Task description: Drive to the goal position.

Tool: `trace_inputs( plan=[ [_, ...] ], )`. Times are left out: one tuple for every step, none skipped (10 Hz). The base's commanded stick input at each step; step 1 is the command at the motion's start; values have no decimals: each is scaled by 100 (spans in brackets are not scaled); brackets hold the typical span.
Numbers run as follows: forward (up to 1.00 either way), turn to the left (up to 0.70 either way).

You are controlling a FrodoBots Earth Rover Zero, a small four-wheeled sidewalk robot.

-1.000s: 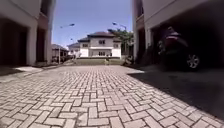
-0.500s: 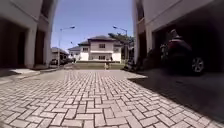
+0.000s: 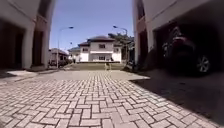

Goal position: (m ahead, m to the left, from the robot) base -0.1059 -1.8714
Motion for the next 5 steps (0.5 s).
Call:
trace_inputs(
  plan=[
    [50, 0],
    [50, 0],
    [50, 0],
    [50, 0],
    [50, 0]
  ],
)
